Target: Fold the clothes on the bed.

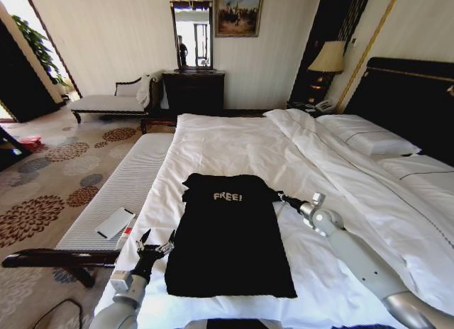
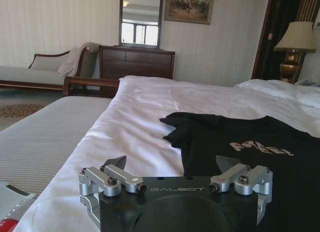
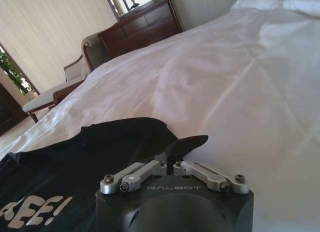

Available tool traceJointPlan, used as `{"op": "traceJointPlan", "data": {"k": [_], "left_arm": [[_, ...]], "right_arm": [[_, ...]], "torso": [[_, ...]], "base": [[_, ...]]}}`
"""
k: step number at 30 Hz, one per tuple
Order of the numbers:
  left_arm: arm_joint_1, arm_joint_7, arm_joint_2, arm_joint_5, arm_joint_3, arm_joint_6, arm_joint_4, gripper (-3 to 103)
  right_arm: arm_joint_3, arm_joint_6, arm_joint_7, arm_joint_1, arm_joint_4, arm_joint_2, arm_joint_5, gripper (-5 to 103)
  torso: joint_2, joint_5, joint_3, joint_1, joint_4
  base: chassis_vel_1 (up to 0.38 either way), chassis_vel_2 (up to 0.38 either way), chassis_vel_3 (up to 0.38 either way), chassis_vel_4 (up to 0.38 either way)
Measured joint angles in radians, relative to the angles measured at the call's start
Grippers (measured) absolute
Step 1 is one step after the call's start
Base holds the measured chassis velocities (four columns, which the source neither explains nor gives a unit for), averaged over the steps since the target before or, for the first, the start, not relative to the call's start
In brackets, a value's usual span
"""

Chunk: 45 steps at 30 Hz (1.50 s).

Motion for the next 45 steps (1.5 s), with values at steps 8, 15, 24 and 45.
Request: {"op": "traceJointPlan", "data": {"k": [8,15,24,45], "left_arm": [[-0.003,0.001,0.001,0.001,0.004,-0.001,0.002,100],[0.009,0.004,0.0,0.005,0.003,-0.003,0.002,100],[0.011,0.005,0.0,0.008,0.003,-0.003,0.002,100],[0.0,0.005,0.006,0.003,0.005,-0.005,0.004,100]], "right_arm": [[-0.004,0.09,-0.036,-0.012,-0.03,0.002,-0.104,1],[-0.027,0.087,-0.029,0.008,-0.076,0.008,-0.118,-1],[-0.035,0.048,0.015,0.066,-0.11,0.025,0.002,31],[-0.044,0.021,0.033,0.069,-0.118,0.016,0.047,30]], "torso": [[0.0,0.0,0.0,0.0,0.0],[0.0,-0.0001,0.0,0.0,0.0],[0.0,-0.0002,0.0,0.0,0.0001],[0.0,-0.0001,0.0,0.0,0.0]], "base": [[0.0,0.0,0.0,0.0],[0.0,0.0,0.0,0.0],[0.0,0.0,0.0,0.0],[0.0,0.0,0.0,0.0]]}}
